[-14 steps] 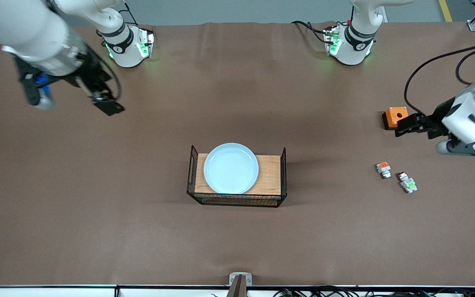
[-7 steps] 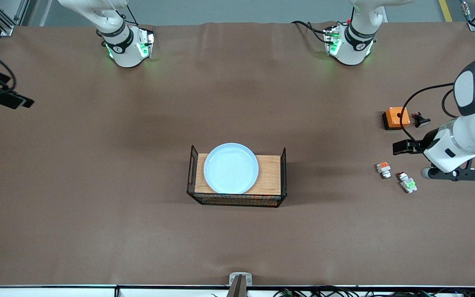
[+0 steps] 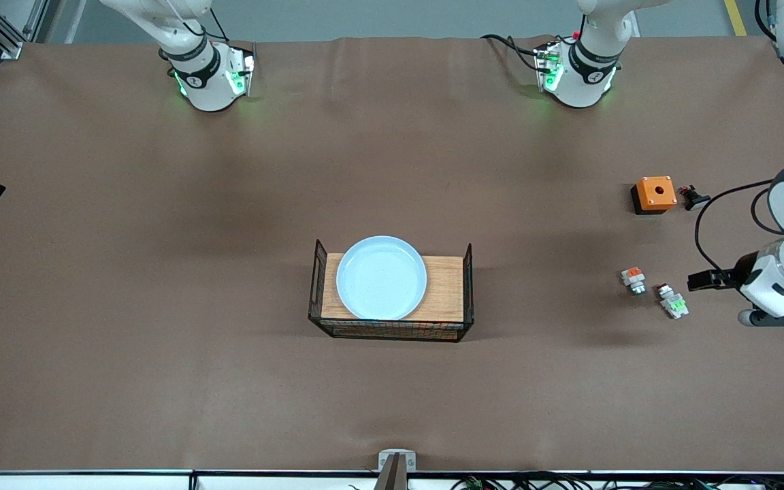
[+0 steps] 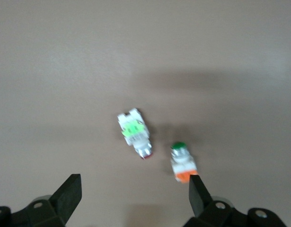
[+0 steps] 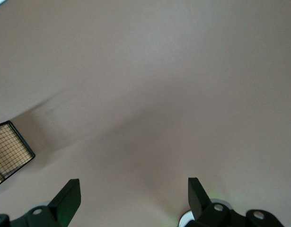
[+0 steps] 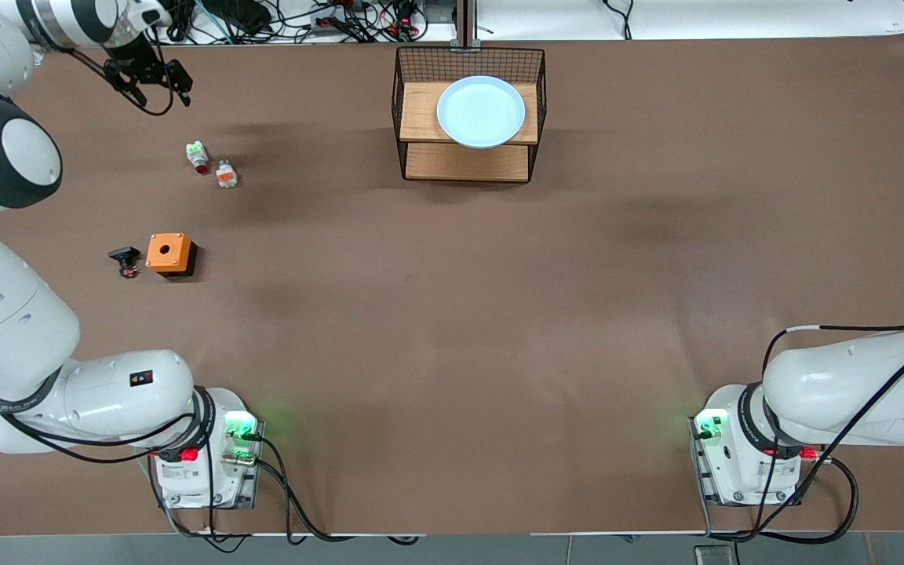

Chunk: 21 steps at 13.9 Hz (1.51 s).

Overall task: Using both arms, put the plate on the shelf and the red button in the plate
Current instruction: 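Grasp the green-topped white switch with the left gripper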

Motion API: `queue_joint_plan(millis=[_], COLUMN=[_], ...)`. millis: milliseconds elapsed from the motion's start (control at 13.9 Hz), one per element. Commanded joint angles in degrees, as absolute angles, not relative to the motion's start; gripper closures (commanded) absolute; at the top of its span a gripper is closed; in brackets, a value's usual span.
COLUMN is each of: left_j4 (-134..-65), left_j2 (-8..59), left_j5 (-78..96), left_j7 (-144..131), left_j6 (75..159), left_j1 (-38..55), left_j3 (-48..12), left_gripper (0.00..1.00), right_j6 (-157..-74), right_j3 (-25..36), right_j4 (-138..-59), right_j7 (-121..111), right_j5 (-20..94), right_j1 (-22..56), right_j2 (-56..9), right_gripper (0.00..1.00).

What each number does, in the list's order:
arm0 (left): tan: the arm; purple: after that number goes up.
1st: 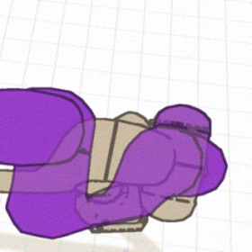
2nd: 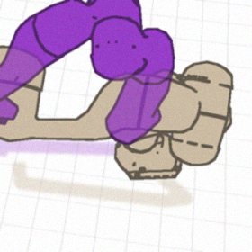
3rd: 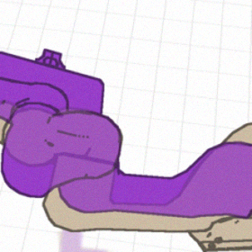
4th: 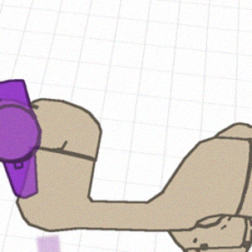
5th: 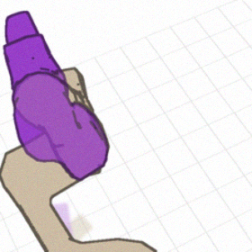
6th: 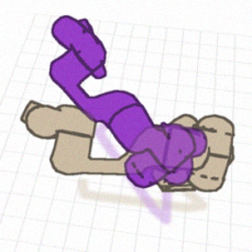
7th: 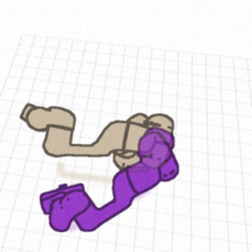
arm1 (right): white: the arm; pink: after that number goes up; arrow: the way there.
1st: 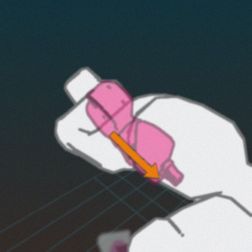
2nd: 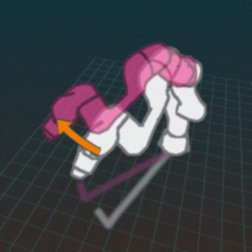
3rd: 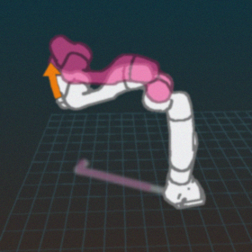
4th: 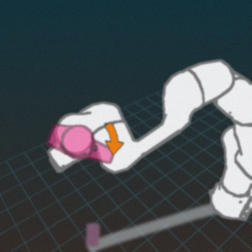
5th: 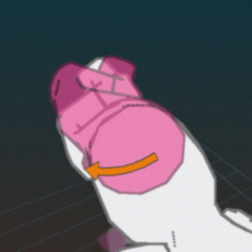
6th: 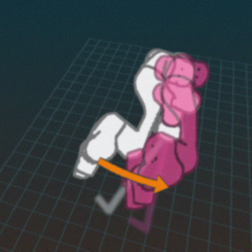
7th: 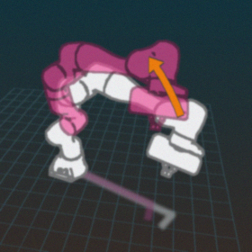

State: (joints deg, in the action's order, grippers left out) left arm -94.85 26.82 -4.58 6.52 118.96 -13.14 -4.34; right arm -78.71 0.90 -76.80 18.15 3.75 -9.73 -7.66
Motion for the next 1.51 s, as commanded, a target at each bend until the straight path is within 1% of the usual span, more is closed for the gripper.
queue_joint_plan(millis=[0,287,431,790,1221,1293,1436], left_j4=[-94.5,-94.4,-94.5,-96.8,-100.2,-100.2,-100.2], left_j2=[30.4,35.8,37.4,38.4,38.3,38.3,38.3], left_j5=[-5.6,-5.6,-5.7,-5.6,-5.7,-5.7,-5.7], left_j7=[5.4,-3.4,-7.0,-8.0,-9.4,-9.5,-9.5], left_j6=[123.0,129.7,131.7,134.1,137.5,137.4,137.3], left_j1=[-14.1,-13.9,-14.0,-15.0,-14.9,-14.9,-14.9], left_j3=[-4.7,-4.7,-4.6,-4.5,-4.5,-4.5,-4.5], left_gripper=[0.0,0.0,0.0,0.0,0.0,0.04,0.18], right_j6=[-80.6,-83.0,-84.4,-88.9,-91.8,-91.8,-91.7], right_j3=[-0.2,-0.2,-0.2,-0.2,-0.2,-0.2,-0.3], right_j4=[-77.9,-77.6,-77.6,-77.4,-77.4,-77.4,-77.4], right_j7=[16.9,17.4,17.6,16.8,13.0,12.9,11.7], right_j5=[2.5,1.6,1.6,1.3,0.6,0.6,0.4], right_j1=[-8.9,-4.0,-2.7,-1.8,-1.8,-1.7,-1.7], right_j2=[-6.5,-6.5,-6.5,-7.0,-7.3,-7.3,-7.3], right_gripper=[0.0,0.0,0.0,0.0,0.0,0.0,0.0])
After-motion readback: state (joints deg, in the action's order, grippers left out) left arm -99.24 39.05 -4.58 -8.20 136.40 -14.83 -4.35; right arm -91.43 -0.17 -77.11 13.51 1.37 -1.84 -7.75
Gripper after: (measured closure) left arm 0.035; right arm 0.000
